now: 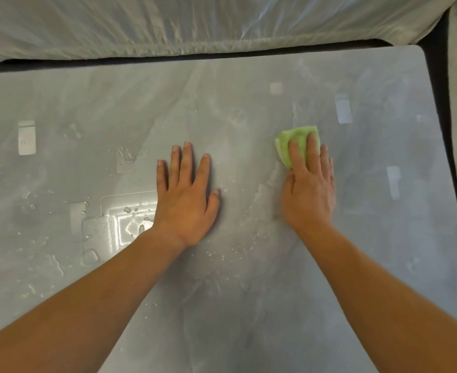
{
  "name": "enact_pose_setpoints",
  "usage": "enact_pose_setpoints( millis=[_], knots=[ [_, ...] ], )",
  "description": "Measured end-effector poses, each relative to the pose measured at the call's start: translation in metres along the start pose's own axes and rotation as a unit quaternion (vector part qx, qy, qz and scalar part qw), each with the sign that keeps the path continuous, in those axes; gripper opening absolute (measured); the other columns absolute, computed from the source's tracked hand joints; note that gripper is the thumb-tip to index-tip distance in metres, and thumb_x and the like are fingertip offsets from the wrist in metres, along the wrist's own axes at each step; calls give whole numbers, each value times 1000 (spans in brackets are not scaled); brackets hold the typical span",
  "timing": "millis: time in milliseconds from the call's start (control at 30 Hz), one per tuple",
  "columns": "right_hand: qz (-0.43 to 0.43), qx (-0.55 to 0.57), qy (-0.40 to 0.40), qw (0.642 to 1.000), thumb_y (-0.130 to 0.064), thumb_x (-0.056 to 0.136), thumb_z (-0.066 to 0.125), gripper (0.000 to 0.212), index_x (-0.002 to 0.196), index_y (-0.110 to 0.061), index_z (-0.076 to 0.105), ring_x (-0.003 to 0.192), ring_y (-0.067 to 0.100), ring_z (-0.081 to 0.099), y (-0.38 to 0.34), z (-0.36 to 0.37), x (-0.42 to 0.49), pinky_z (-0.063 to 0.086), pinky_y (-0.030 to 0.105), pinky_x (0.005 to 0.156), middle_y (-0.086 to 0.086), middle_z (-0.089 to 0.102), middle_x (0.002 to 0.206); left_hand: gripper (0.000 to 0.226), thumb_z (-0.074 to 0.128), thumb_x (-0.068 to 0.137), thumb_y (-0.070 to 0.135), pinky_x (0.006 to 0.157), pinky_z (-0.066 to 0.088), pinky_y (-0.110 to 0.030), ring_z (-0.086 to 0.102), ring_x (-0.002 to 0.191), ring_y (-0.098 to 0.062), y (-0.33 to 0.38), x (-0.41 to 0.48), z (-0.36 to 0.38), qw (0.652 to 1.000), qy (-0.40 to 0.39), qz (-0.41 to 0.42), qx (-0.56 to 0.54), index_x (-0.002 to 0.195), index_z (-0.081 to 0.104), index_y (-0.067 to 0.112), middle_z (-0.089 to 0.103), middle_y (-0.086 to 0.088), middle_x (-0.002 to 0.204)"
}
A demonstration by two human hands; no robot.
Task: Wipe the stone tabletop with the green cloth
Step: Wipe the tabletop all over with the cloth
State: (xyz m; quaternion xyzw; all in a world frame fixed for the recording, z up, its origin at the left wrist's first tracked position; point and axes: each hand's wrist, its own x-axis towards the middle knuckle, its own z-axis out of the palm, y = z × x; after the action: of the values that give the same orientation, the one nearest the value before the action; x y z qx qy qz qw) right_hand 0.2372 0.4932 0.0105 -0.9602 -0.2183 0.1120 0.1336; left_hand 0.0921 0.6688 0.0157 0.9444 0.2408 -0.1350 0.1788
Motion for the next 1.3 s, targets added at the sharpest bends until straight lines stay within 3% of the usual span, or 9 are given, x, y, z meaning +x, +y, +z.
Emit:
enact_pose_setpoints(
  millis=[67,200,267,400,633,767,1033,1200,1300],
  knots=[
    [-23,-14,9,1000,-9,93,46,72,156,-32,22,152,32,7,-13,9,-22,11,42,124,3,5,167,71,15,97,50,119,-19,-48,-30,147,-25,0,-9,5,1000,2,-5,-2,158,-6,21,-24,-11,163],
    [-205,-41,-52,977,-10,92,48,67,154,-27,29,153,33,8,-5,14,-49,16,48,123,5,11,166,72,15,96,50,118,-21,-47,-34,146,-24,-6,-11,10,1000,-4,5,1,157,-12,22,-28,-9,162],
    [-171,-31,-48,984,-13,92,43,65,154,-30,30,153,31,9,8,8,-36,15,46,123,3,13,166,73,14,96,50,116,-25,-45,-37,144,-23,-9,-10,9,1000,-13,13,-3,157,-15,23,-31,-8,161],
    [-1,2,11,1000,-11,93,41,68,155,-32,23,153,31,6,-9,13,-42,11,44,124,2,7,167,73,16,96,49,115,-27,-43,-39,143,-22,-10,-11,8,1000,-15,19,-7,156,-16,23,-33,-8,160],
    [-134,-47,-41,989,-11,93,47,70,156,-30,22,153,32,4,-27,22,-59,9,43,124,4,7,167,75,23,95,49,117,-23,-43,-31,147,-25,-13,-14,5,999,-5,34,-22,159,-5,19,-25,-10,163],
    [-24,-11,-4,1000,-10,94,43,70,156,-31,20,153,32,4,-54,22,-11,7,41,124,4,3,167,72,24,97,51,119,-18,-45,-24,150,-27,-15,-26,11,999,29,20,-10,159,4,22,-16,-11,165],
    [-259,-64,-64,962,-12,92,50,68,155,-28,28,152,34,8,-19,20,-59,13,47,124,5,11,166,71,25,99,51,121,-15,-42,-20,151,-27,-12,-45,20,999,48,-8,-8,159,5,18,-13,-13,166],
    [-201,-42,-41,978,-11,90,45,72,156,-30,23,152,35,4,-53,25,1,3,45,124,4,7,167,70,24,100,50,120,-18,-39,-21,151,-26,-10,-47,25,998,57,-22,-6,159,4,19,-14,-13,166],
    [-307,-73,-56,947,-13,90,47,74,157,-29,21,152,36,5,-39,28,-32,7,49,124,5,8,167,70,24,100,51,119,-20,-39,-21,151,-25,-10,-49,24,998,54,-21,-7,159,4,20,-14,-11,166]
  ],
)
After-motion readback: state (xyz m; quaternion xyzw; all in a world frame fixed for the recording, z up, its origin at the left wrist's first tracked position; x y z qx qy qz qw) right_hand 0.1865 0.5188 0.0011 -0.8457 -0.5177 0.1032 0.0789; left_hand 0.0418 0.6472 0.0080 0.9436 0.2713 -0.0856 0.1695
